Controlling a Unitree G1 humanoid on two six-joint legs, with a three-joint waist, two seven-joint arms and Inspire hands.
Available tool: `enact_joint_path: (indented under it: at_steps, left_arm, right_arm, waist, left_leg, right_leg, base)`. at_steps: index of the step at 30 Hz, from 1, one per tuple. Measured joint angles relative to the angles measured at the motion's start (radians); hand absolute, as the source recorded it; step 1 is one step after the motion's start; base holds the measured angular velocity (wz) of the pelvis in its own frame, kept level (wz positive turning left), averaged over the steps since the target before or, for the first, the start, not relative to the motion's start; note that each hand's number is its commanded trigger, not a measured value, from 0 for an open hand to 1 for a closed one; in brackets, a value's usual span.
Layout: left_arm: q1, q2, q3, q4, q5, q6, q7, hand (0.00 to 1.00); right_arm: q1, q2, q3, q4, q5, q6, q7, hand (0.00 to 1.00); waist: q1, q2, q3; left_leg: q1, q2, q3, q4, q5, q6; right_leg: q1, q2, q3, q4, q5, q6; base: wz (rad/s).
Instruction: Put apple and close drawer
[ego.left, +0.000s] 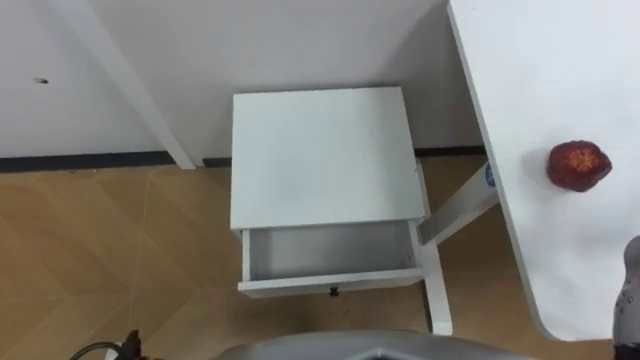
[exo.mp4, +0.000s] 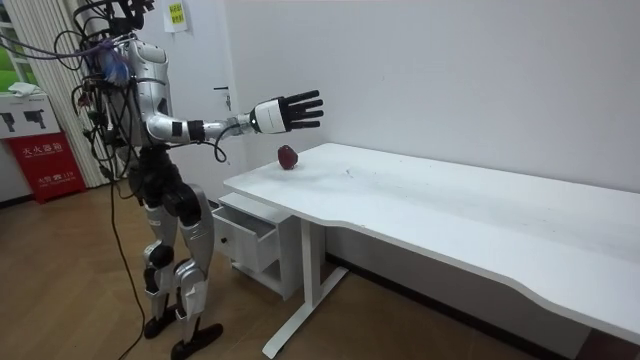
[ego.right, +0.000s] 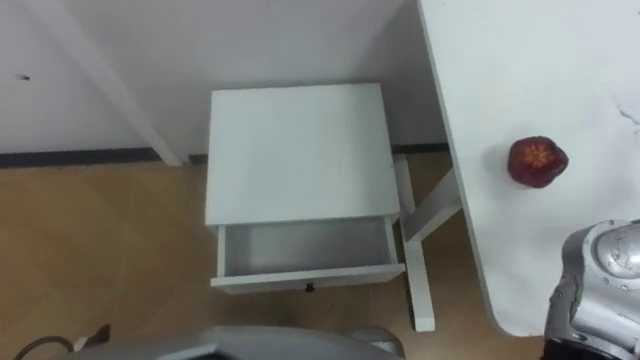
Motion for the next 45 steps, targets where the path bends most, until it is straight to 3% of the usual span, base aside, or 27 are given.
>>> enact_joint_path:
  at_steps: [4,6,10,15,19,27,32,45]
  left_arm:
    - [0.016,0.0,0.002,-0.007,0.001,0.0,0.0,0.0]
    - [0.021,0.0,0.003,-0.008,0.001,0.0,-0.001,0.0]
    - [0.023,-0.001,0.004,-0.002,0.002,-0.001,-0.003,0.0]
    - [0.027,0.0,0.007,0.0,0.001,-0.001,-0.017,0.0]
    - [0.025,0.0,0.009,-0.003,0.001,-0.001,-0.028,0.0]
    - [0.017,0.0,0.015,-0.003,0.005,-0.002,-0.024,0.0]
    - [0.012,0.0,0.015,-0.002,0.007,0.0,-0.022,0.0]
    - [0.003,0.006,0.012,-0.001,0.007,-0.014,-0.021,0.0]
  right_arm:
    - [0.012,0.0,0.025,0.006,-0.014,0.012,0.085,0.0]
    - [0.012,0.0,0.026,0.027,-0.042,0.014,0.114,0.0]
    - [0.018,-0.001,0.05,0.084,-0.072,0.019,0.174,0.0]
    - [0.037,-0.001,0.054,0.126,-0.117,0.021,0.244,0.0]
    - [0.049,-0.002,0.073,0.173,-0.141,0.021,0.301,0.0]
    - [0.072,-0.001,0.121,0.22,-0.249,0.021,0.382,0.0]
    - [0.081,0.001,0.125,0.242,-0.274,0.04,0.439,0.0]
    - [0.085,0.001,0.17,0.266,-0.361,0.044,0.49,0.0]
  waist:
    - [0.002,0.006,0.0031]
    - [0.001,0.001,0.0116]
    - [0.003,-0.001,0.0148]
    - [0.005,-0.003,0.0114]
    - [0.009,-0.012,0.0027]
    - [0.021,-0.014,0.0018]
    - [0.021,-0.008,0.003]
    - [0.021,-0.007,0.0048]
  left_leg:
    - [0.004,0.0,0.0,0.0,0.0,0.0]
    - [0.018,0.0,0.0,-0.001,0.0,0.0]
    - [0.032,0.001,0.0,-0.002,0.0,0.0]
    - [0.033,0.001,-0.001,-0.001,0.0,0.0]
    - [0.039,0.002,-0.002,0.0,0.0,0.0]
    - [0.051,0.004,0.005,-0.001,0.0,0.0]
    - [0.051,0.004,0.01,0.0,0.0,0.0]
    - [0.049,0.009,0.024,-0.001,0.0,0.0]
  right_leg:
    - [0.005,-0.001,-0.01,0.0,0.0,0.0]
    - [0.019,-0.001,-0.01,-0.002,0.0,0.0]
    - [0.033,-0.002,-0.007,-0.004,0.0,0.0]
    - [0.034,-0.003,-0.003,-0.005,0.0,0.0]
    - [0.034,-0.002,0.004,-0.005,0.0,0.0]
    - [0.041,-0.001,0.017,-0.004,0.001,-0.002]
    - [0.045,-0.001,0.017,-0.004,0.002,-0.002]
    - [0.034,0.0,0.019,-0.004,0.007,-0.005]
  base:
    - [0.0]
    - [0.0]
    - [0.0]
    - [0.0]
    - [-0.04]
    - [-0.05]
    - [0.0]
    - [-0.02]
